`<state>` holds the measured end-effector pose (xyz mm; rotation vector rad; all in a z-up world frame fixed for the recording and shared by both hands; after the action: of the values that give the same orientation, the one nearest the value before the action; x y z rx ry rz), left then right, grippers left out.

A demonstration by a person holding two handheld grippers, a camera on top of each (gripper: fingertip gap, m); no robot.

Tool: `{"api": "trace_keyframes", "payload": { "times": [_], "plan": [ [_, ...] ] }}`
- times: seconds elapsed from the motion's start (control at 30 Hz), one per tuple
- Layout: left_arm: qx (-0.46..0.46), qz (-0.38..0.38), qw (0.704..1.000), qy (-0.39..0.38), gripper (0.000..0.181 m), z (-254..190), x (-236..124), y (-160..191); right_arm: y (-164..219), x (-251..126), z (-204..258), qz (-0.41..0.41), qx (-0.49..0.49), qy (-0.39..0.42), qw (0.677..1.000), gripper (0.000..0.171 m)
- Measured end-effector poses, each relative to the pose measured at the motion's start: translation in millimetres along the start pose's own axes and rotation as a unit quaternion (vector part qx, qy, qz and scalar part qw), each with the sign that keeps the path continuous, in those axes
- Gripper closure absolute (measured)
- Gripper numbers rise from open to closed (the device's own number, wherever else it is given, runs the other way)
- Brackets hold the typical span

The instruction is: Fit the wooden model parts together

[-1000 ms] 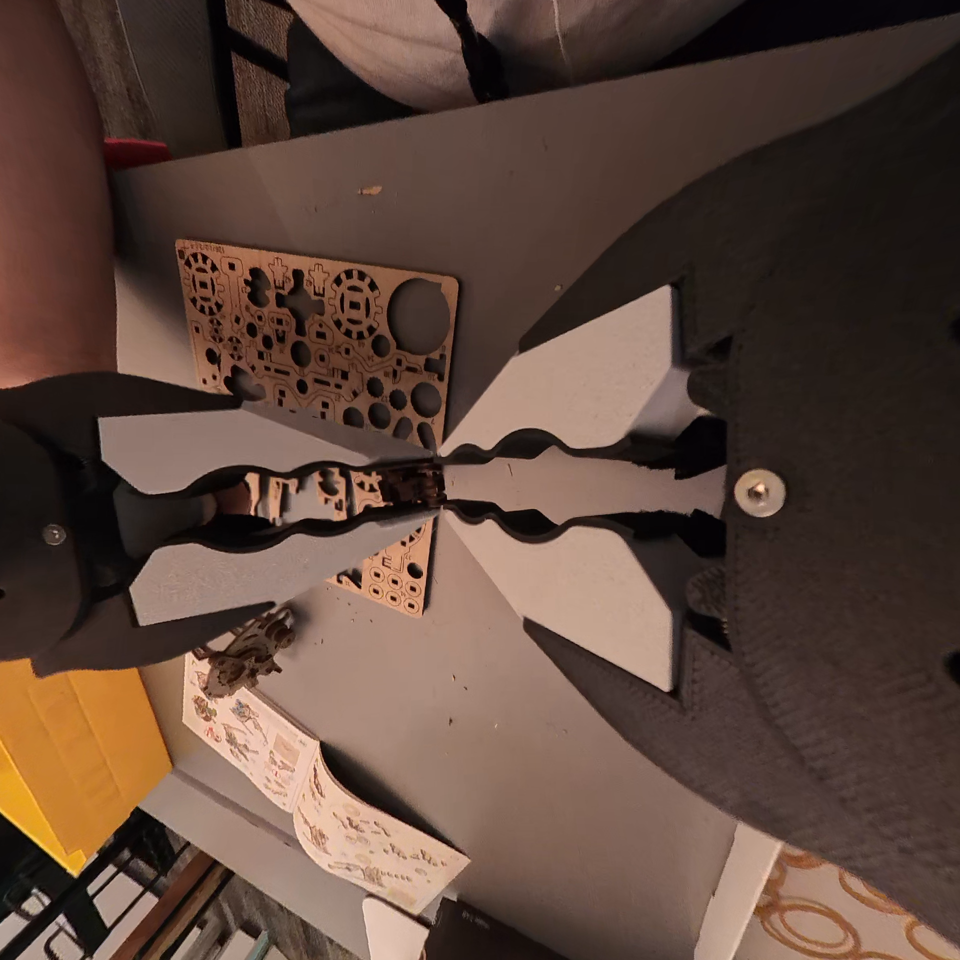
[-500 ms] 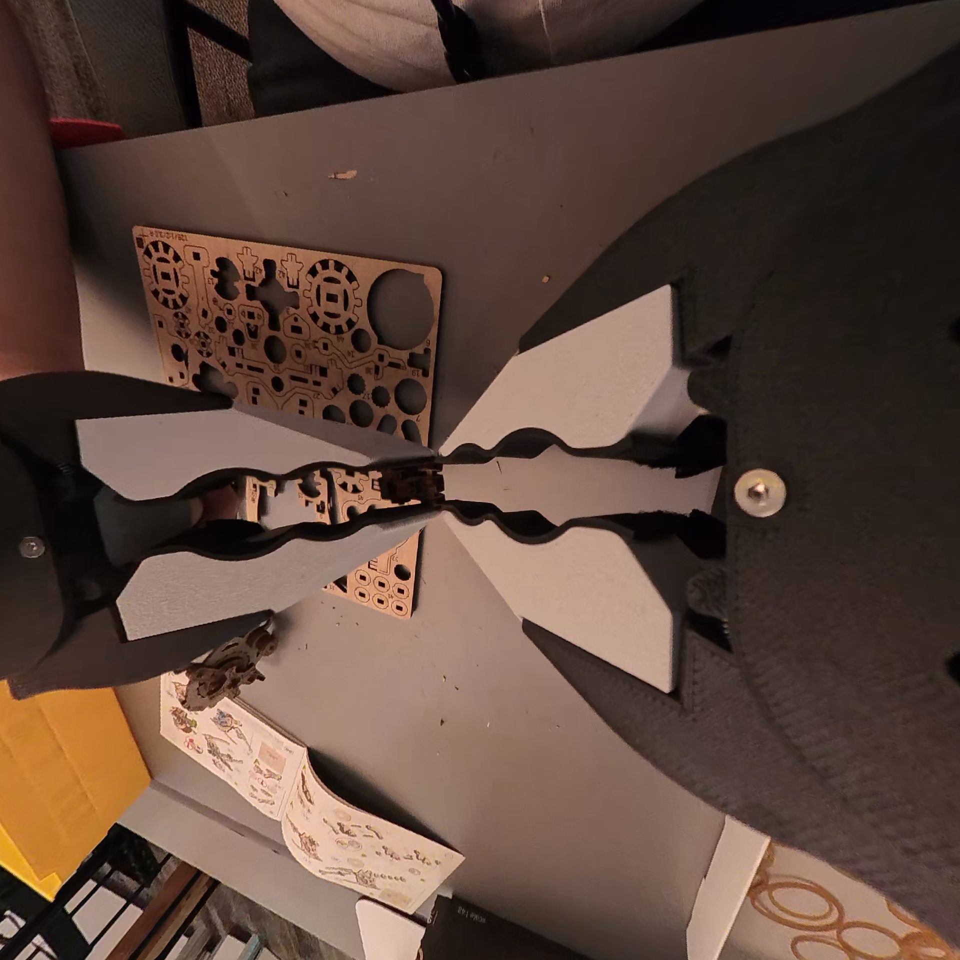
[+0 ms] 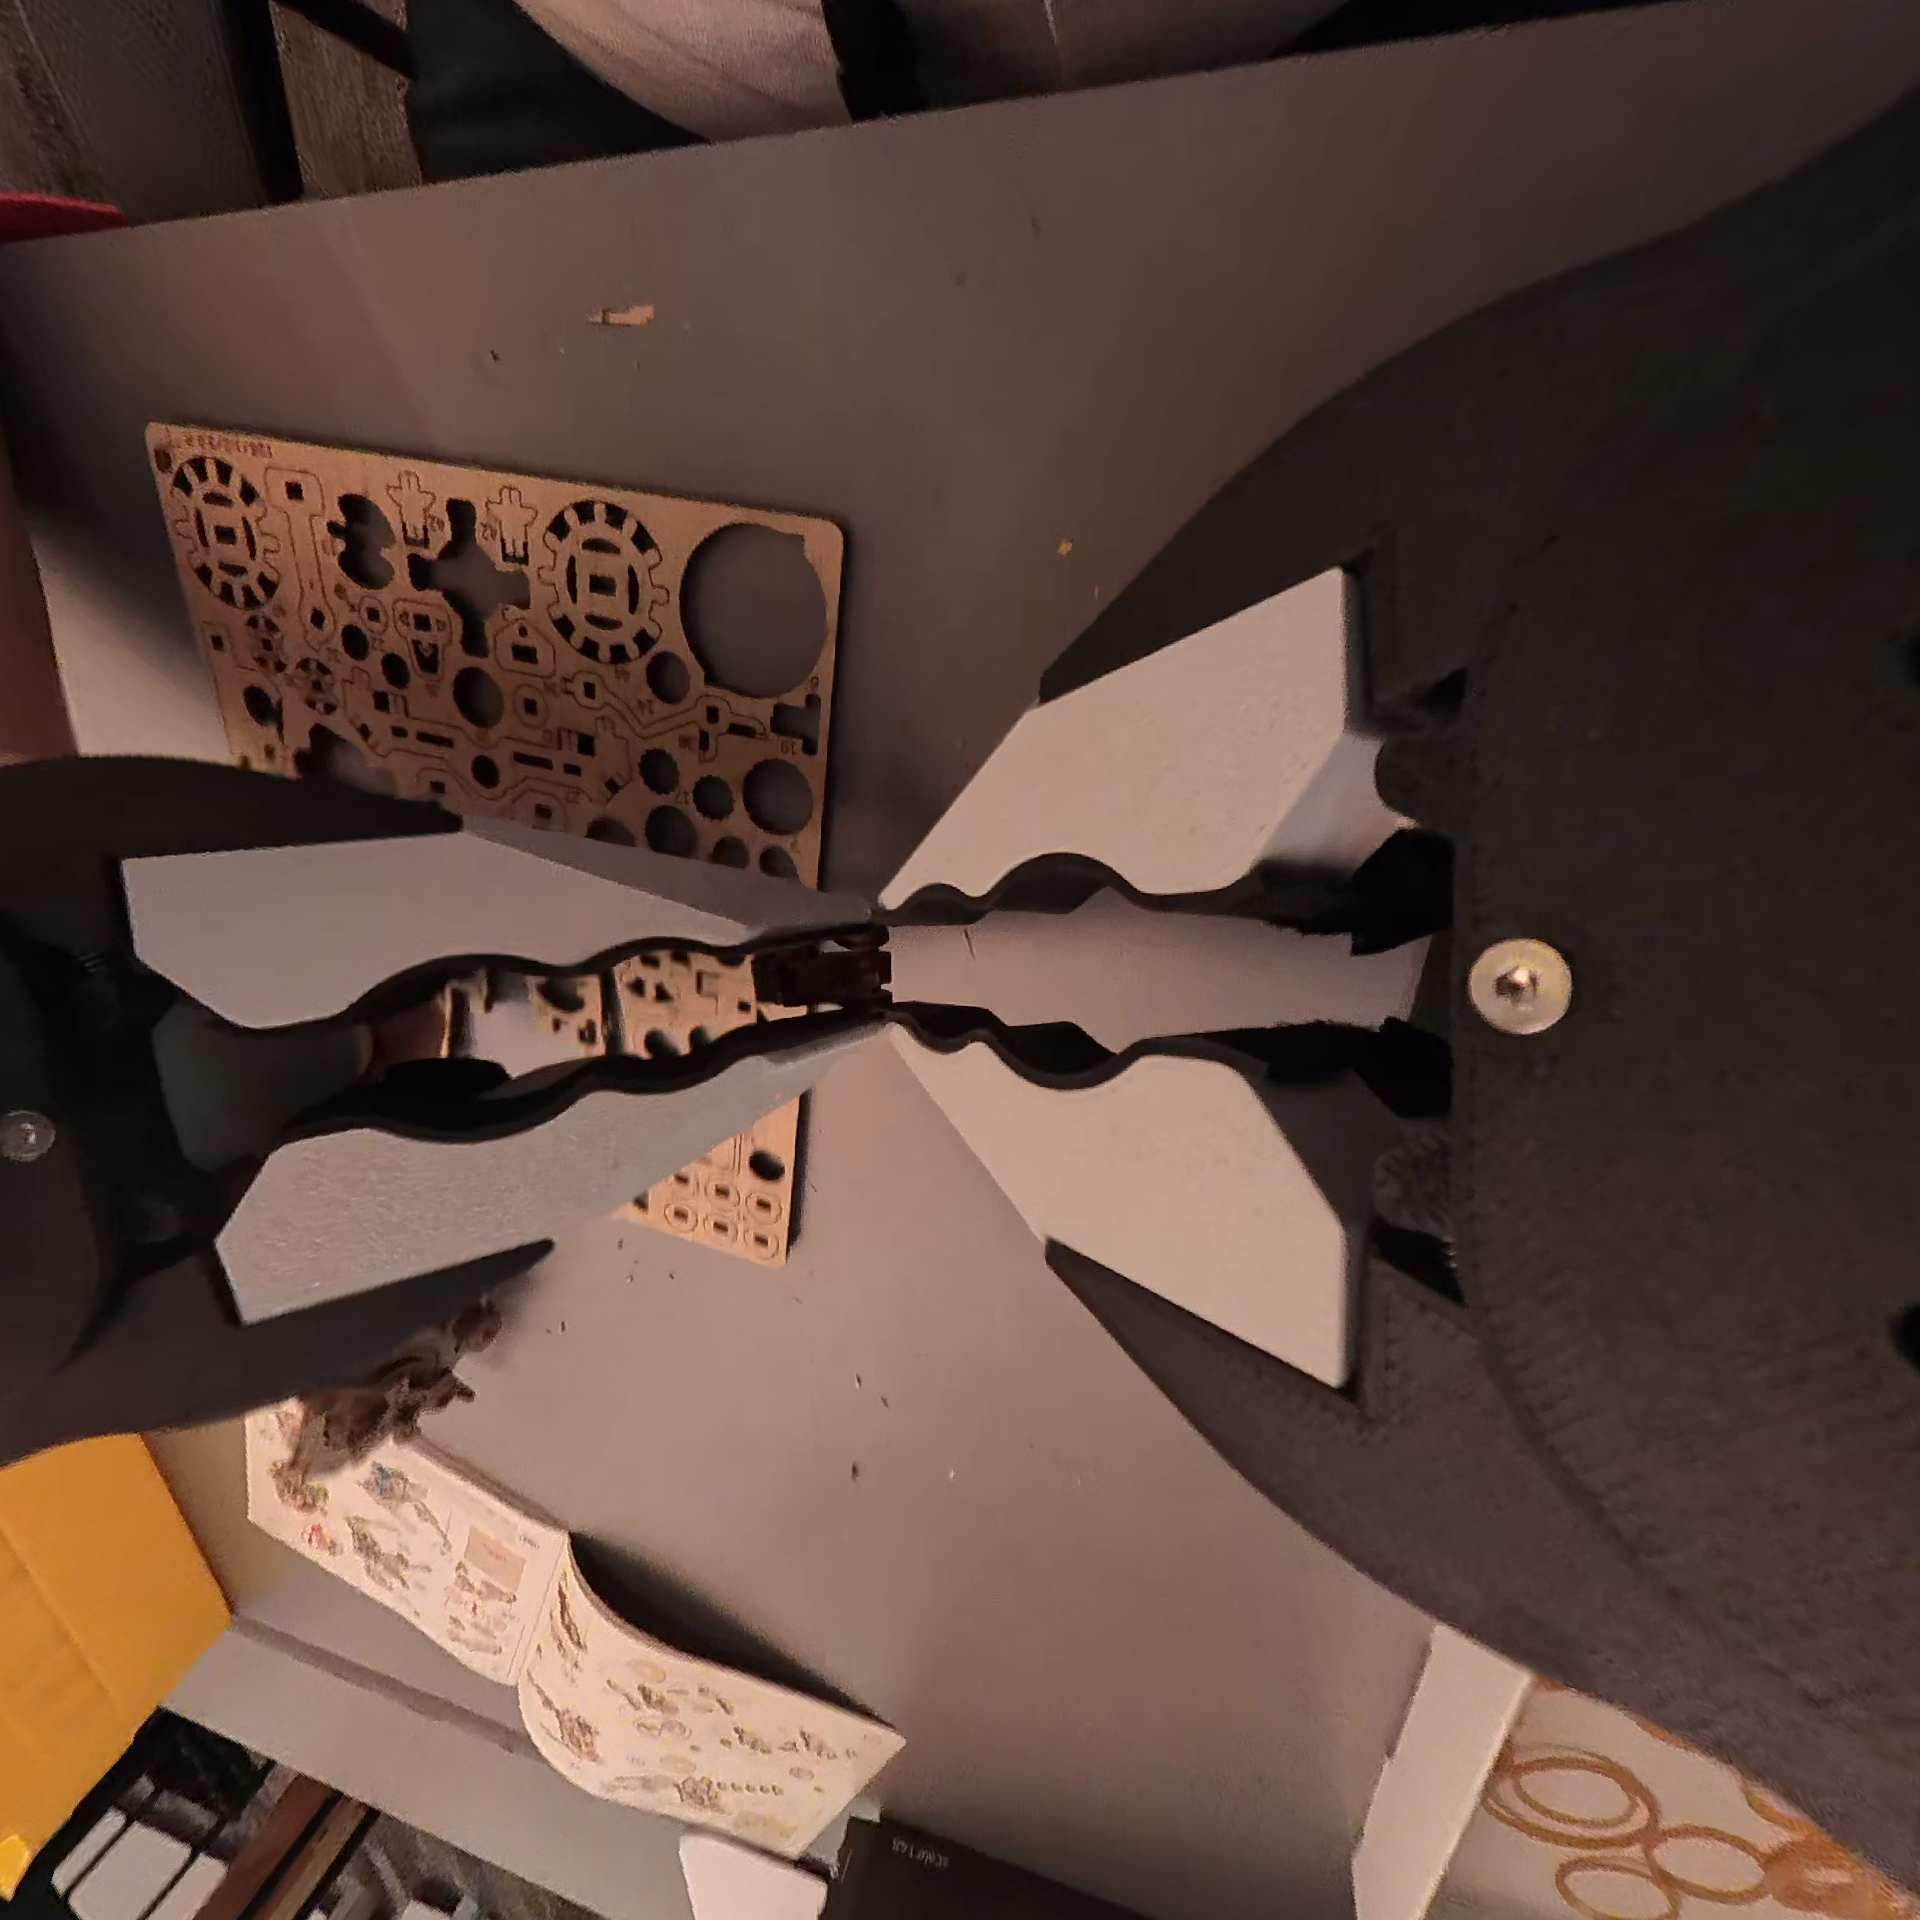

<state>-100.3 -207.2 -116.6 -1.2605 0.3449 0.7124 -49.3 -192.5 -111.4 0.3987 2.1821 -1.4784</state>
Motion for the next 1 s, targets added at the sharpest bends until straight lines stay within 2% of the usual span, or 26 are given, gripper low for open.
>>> {"api": "trace_keyframes", "payload": {
  "times": [0.1, 0.17, 0.3, 0.4, 0.63, 1.0],
  "plan": [
    [-0.042, -0.022, 0.999, 0.007, 0.169, 6, -6, -4, -3, -4, -5, -0.035, 0.047, -0.012, 0.998, 0.157],
    [-0.082, -0.035, 0.996, 0.013, 0.169, 12, -9, -6, -3, -7, -5, -0.028, 0.044, -0.010, 0.999, 0.147],
    [-0.114, -0.047, 0.992, 0.038, 0.169, 14, -11, -8, -3, -8, -9, -0.033, 0.051, -0.001, 0.998, 0.157],
    [-0.122, -0.045, 0.990, 0.047, 0.169, 13, -11, -8, -3, -8, -8, -0.035, 0.057, -0.007, 0.998, 0.157],
    [-0.105, -0.030, 0.993, 0.039, 0.169, 11, -8, -6, -1, -4, -7, -0.024, 0.085, -0.021, 0.996, 0.158],
    [-0.082, -0.025, 0.996, 0.018, 0.169, 9, -6, -5, 1, -4, -6, -0.007, 0.066, -0.015, 0.998, 0.158]
  ]
}}
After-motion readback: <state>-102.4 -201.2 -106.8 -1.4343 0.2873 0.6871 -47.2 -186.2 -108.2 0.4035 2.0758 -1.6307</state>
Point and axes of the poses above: each gripper's, where its closed fingertips meet, x out along the fingers, y out of its underside, z = x × y across the jaws, the point moved 4 cm from there along -x, back along the fingers, and after that the axes turned 6 degrees about -x, right-handed, at the moved point
